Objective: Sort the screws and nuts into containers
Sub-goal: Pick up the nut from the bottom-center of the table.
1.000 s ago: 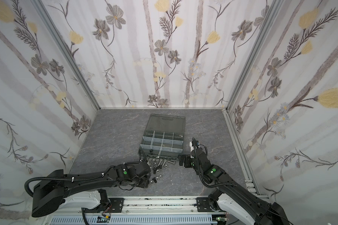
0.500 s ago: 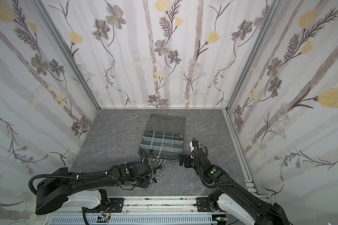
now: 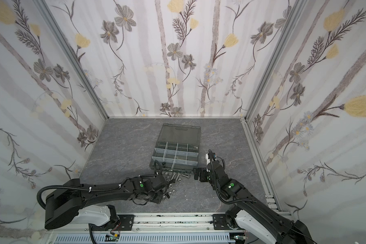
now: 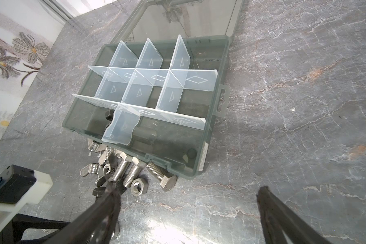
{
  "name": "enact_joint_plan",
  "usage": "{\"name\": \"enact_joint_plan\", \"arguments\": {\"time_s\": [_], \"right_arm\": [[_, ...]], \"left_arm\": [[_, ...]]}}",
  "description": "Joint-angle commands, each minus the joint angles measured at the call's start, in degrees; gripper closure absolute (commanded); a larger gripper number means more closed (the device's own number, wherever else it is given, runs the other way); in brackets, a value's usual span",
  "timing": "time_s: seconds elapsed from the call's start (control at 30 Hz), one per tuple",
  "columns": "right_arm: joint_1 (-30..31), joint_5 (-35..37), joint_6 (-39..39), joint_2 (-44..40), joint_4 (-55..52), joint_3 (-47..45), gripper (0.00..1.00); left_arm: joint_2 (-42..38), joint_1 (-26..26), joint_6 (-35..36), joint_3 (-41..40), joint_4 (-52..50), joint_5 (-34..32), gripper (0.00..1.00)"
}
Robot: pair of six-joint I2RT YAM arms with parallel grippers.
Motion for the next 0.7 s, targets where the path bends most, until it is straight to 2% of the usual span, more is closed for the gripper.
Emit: {"name": "enact_joint_plan", "arguments": {"time_s": [0.0, 0.3, 0.67], "right_arm": [[0.1, 0.7, 0.6, -0.1, 1.2, -0.1, 0.00], [0.1, 0.6, 0.6, 0.2, 1.5, -0.2, 0.00], [0.1, 0.6, 0.7, 0.2, 1.9, -0.4, 0.00]], "left_arm": [[0.4, 0.0, 0.2, 0.2, -0.5, -1.1, 0.66], [0.3, 0.0, -0.4, -0.3, -0.5, -1.4, 0.73], [-0.1, 0.2, -0.3, 1.7, -0.5, -2.5, 0.76]]}}
